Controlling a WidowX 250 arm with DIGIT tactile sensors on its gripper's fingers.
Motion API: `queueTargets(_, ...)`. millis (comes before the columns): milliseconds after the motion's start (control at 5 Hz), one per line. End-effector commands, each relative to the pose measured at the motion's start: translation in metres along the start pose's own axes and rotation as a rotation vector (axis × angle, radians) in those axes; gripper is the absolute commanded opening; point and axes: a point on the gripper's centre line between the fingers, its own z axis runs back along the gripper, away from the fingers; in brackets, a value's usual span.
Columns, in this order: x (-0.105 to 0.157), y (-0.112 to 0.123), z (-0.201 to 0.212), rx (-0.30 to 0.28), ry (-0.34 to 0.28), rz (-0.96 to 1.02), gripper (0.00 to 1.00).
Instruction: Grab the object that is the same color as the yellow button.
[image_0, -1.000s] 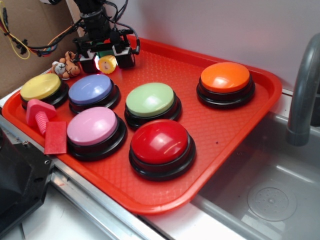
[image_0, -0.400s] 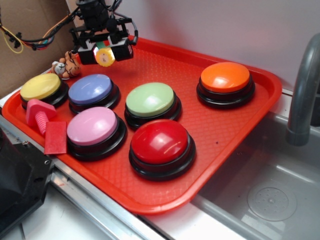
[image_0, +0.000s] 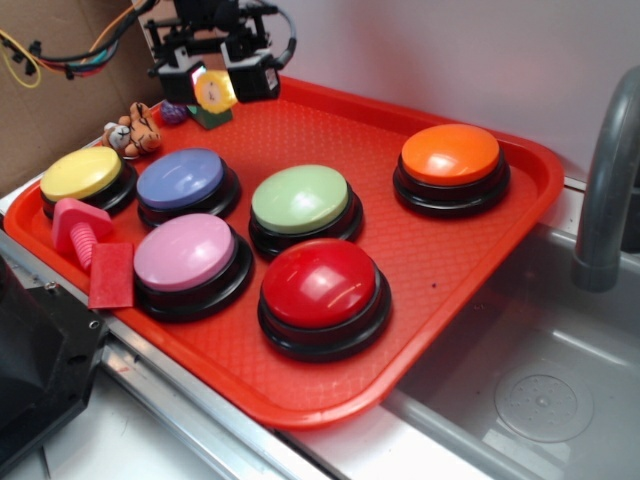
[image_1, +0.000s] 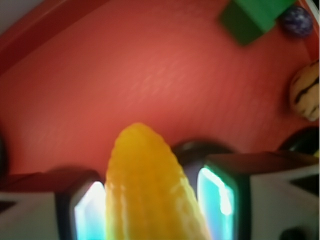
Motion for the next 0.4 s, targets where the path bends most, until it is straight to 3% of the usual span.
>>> queueTargets(0,-0.0457,-0.0167,0.034,-0.056,-0.063,-0.146,0.0)
queueTargets(200,-0.0536,-0.0135,0.0355,-0.041,-0.042,-0.115,0.0)
